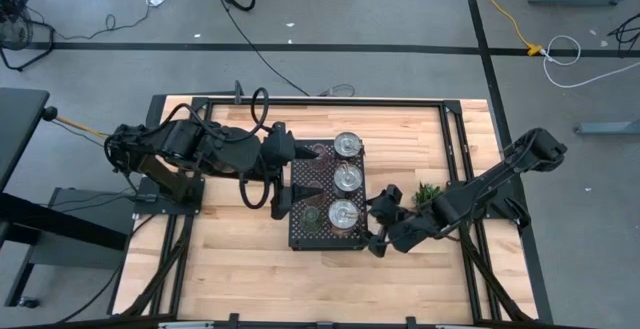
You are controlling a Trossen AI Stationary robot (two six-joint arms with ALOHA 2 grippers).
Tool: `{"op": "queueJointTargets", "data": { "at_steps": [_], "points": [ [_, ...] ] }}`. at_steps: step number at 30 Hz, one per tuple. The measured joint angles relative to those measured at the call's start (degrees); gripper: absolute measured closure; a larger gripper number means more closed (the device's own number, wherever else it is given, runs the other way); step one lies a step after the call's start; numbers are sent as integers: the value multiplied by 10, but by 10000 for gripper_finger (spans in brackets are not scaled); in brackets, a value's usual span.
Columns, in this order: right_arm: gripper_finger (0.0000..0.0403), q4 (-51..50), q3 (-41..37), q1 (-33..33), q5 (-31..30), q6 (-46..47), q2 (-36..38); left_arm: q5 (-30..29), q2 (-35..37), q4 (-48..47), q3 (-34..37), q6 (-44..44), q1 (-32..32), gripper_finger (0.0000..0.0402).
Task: Pick & Place candle stick holders
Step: Return to Home Position
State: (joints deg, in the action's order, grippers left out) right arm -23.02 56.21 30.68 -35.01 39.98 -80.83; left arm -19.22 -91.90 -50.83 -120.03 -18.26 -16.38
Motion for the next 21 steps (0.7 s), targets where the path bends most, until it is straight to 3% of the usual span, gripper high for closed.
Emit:
{"op": "queueJointTargets", "data": {
  "at_steps": [7,16,18,21],
  "points": [
    [3,-62,0,21,2,6,58,0,0,0,0,3,0,28],
    [3,-95,0,38,81,14,175,-9,0,-20,0,21,0,28],
    [3,-94,0,37,92,18,210,11,0,-51,0,25,0,28],
    [3,-92,0,47,144,-80,263,63,0,-64,0,65,2,28]
  ]
}}
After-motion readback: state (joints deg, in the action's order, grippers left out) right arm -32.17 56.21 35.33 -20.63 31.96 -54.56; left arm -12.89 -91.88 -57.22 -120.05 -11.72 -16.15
